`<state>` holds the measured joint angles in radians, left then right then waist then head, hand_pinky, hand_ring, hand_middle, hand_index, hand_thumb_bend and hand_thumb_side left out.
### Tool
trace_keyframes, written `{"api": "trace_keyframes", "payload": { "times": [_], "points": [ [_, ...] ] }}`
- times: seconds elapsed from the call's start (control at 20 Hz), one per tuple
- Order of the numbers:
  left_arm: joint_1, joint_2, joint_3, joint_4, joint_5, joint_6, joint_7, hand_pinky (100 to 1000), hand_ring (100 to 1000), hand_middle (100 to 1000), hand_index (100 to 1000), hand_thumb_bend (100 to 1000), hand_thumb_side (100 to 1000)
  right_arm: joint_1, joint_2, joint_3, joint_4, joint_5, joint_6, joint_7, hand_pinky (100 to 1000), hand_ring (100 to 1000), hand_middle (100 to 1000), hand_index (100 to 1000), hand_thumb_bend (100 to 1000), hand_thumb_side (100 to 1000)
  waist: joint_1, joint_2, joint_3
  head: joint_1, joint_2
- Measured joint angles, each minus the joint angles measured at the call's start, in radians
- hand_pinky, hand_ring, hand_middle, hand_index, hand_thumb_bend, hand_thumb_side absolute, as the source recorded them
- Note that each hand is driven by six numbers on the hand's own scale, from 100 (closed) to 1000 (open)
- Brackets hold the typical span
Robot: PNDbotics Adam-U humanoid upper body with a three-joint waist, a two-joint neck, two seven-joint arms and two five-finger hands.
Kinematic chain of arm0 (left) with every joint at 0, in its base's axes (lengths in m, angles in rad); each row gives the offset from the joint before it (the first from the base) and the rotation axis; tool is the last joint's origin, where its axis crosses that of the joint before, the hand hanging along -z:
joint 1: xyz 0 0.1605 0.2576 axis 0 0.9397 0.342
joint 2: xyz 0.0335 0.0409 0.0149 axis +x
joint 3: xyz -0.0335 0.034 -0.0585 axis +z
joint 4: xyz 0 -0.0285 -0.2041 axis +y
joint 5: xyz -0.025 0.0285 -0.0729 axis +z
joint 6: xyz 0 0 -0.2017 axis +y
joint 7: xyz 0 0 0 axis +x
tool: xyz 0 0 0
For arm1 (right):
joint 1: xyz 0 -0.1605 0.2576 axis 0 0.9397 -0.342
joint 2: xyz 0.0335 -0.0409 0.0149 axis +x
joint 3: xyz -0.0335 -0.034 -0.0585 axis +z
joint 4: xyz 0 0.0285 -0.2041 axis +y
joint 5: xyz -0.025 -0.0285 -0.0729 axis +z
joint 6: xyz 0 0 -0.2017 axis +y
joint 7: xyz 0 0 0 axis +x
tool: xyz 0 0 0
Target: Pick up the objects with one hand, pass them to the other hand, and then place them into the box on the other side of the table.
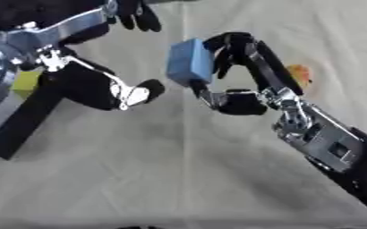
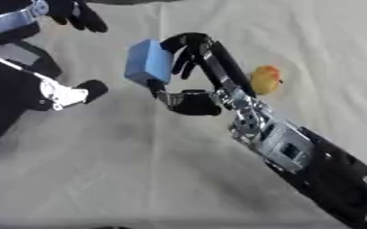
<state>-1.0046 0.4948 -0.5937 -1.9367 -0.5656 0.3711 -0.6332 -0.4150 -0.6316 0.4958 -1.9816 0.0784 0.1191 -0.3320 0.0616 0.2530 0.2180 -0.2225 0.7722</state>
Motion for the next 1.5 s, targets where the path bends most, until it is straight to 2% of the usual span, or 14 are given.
{"api": "trace_keyframes", "payload": {
  "times": [0.75,1.5],
  "points": [
    [-0.012,-0.063,-0.051,0.131,-0.098,-0.051,0.034,786,768,734,834,504,363,-0.016,0.000,0.029,0.000,0.020,-0.019,0.028,435,505,470,550,290,100,0.000,0.000,-0.006,0.017,0.000],
    [-0.012,-0.110,-0.076,0.195,-0.108,-0.078,0.097,785,761,720,826,496,385,-0.017,0.000,0.042,0.000,0.020,-0.038,0.044,433,506,470,551,287,100,0.000,0.000,-0.008,0.024,0.000]
  ]
}}
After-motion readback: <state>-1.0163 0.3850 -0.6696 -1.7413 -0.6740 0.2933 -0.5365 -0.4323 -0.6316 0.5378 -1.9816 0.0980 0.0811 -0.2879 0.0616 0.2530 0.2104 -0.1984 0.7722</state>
